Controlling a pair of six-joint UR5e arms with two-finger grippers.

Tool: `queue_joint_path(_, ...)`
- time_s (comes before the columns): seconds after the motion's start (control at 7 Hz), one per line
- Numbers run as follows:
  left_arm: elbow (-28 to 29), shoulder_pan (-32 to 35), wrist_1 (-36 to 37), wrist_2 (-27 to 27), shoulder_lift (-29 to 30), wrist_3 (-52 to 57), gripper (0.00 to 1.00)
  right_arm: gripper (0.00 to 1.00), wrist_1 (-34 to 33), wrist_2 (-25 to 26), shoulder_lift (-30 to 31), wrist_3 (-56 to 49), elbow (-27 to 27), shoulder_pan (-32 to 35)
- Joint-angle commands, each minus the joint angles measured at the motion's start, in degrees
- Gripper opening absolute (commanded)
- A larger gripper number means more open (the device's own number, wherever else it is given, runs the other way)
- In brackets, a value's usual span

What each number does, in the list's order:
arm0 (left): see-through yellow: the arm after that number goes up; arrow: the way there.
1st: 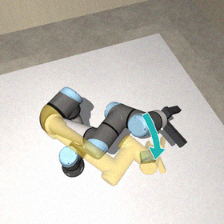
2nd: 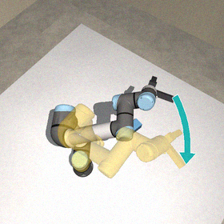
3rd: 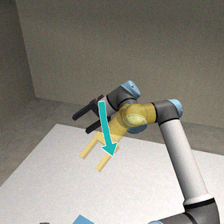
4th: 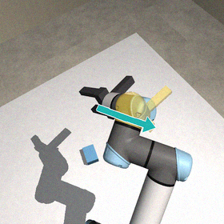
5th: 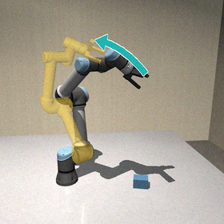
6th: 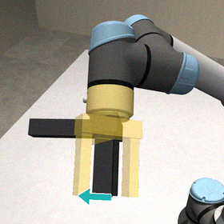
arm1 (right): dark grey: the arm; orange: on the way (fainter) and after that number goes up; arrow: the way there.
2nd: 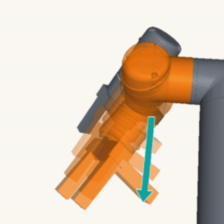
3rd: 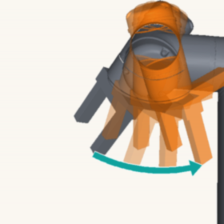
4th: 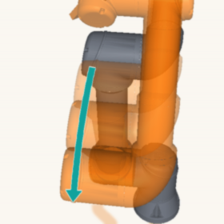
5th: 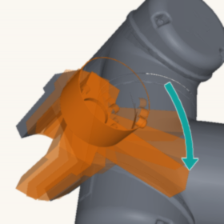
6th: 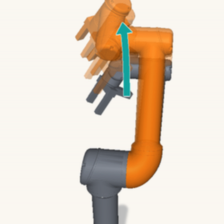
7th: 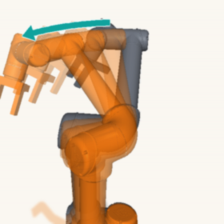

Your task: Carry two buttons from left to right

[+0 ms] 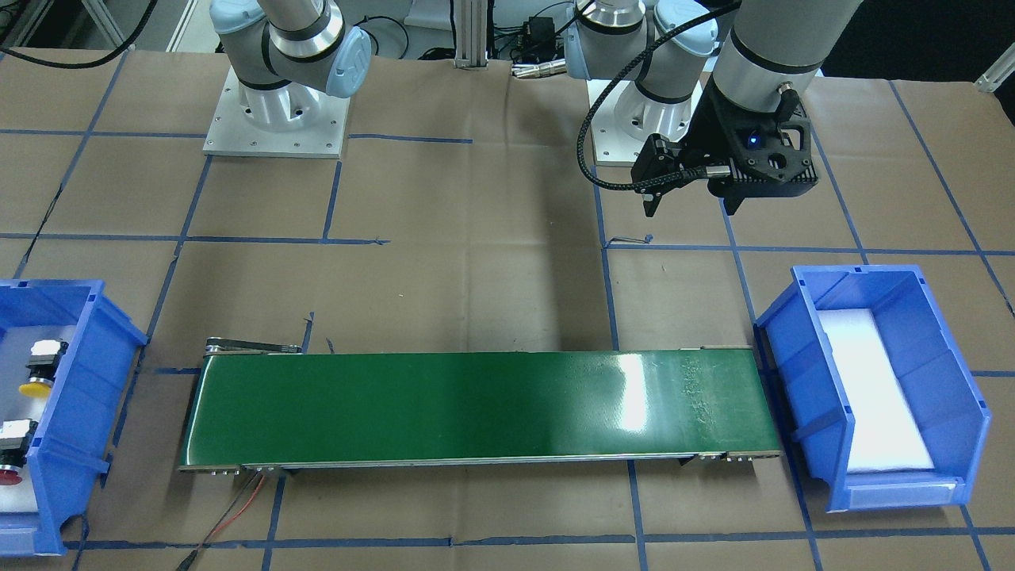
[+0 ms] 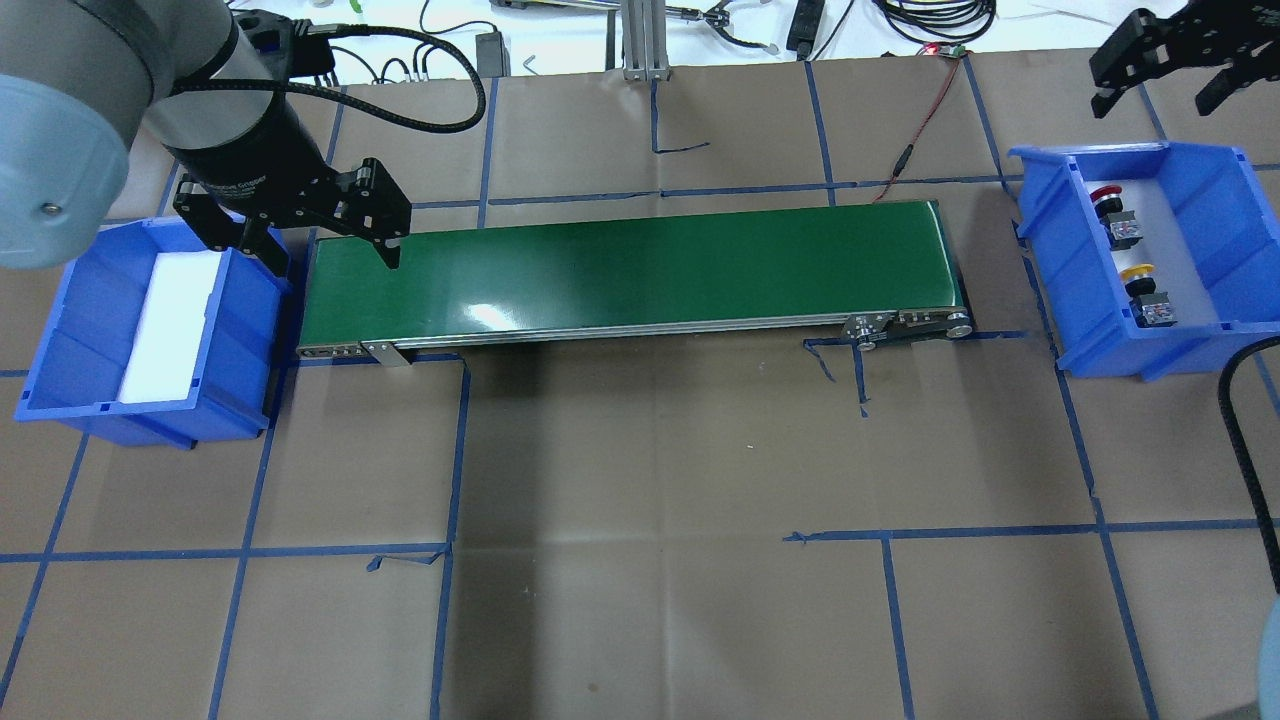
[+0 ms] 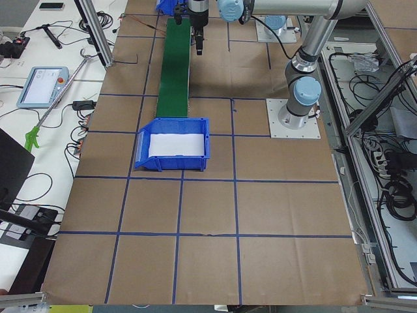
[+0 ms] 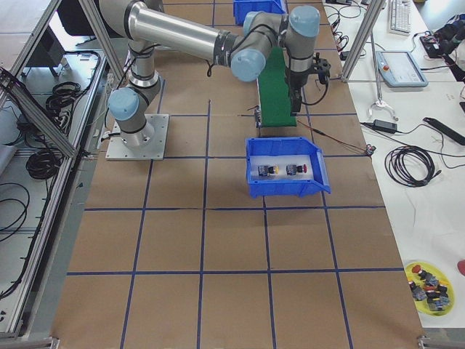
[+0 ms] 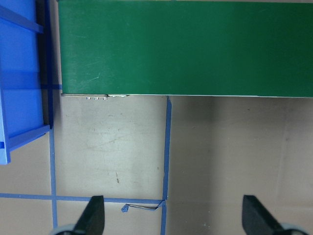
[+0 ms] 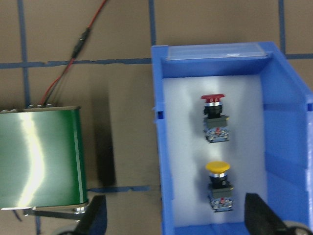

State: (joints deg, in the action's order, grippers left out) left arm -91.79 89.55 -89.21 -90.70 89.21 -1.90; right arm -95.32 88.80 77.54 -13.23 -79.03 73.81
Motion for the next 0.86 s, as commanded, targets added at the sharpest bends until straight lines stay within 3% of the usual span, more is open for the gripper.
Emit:
queue_joint_path(0.0,-0.15,0.01,0.0,0.0,0.0,-0.03,1.0,1.0,4.36,0.31,4.98,9.86,-2.87,13.14)
queue_joint_path(0.29,-0.24,-0.08,0.09,0.0,0.0,0.14,1.0,1.0,3.83,-0.55,8.77,11.74,-6.74,16.1)
queue_joint_path(0.57,-0.24,0.01,0.09,0.0,0.0,0.23,1.0,1.0,5.39,0.22,14.54,12.69,-7.72,16.19)
queue_joint_path(0.71,-0.24,-0.07,0.09,0.0,0.0,0.23,1.0,1.0,5.49,0.32,14.4,14.09,-7.9,16.28)
